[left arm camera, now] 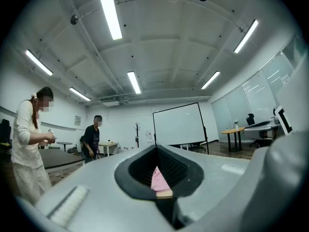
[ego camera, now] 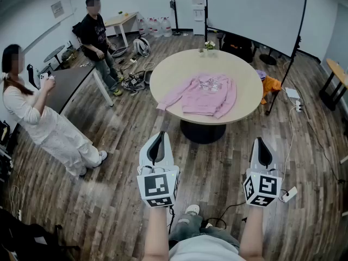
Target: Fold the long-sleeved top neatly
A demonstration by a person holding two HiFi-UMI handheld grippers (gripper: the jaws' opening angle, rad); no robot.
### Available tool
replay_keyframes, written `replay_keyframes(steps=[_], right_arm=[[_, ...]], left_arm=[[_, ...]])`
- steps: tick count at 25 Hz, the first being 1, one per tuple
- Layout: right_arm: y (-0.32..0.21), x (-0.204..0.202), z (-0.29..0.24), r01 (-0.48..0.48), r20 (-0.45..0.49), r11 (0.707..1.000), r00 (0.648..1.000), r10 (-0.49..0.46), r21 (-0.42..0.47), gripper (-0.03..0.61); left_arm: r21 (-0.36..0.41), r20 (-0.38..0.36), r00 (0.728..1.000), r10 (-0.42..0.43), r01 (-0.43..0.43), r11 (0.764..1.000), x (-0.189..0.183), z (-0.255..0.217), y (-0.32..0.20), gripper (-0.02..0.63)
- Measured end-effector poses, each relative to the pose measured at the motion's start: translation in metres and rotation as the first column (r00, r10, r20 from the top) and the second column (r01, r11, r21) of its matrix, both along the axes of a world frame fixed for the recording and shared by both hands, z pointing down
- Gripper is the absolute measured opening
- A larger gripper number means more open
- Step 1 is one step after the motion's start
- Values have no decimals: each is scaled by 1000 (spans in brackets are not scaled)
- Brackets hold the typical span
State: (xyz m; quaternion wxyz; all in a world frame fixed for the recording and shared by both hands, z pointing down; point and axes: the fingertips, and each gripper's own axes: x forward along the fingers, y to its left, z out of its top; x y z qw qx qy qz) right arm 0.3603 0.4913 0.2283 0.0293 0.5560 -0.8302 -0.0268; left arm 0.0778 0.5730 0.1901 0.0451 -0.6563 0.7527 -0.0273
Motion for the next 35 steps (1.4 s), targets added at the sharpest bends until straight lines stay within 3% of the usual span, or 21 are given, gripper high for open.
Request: replay_keyframes(steps=[20,23,28,35], right_arm=[[-20,-9,5,-32,-1,999,999,32,-12,23],[-31,-15,7,-33,12,999,999,34,-21,62],[-51,-30,7,-6,42,1000,999,6,-13,223],[-70,-46,11,-10,36,1000,999,10,-16,285]], left_arm=[[-4,-27,1000,-9,9,1000,-26,4,-19,3],[13,-41,999,-5,5,1000,-37,4,-31,71],[45,-59,998,21,-19,999,-53,2,-56,305],[28,-56,998,39,-37,999,-73,9,-81,328]])
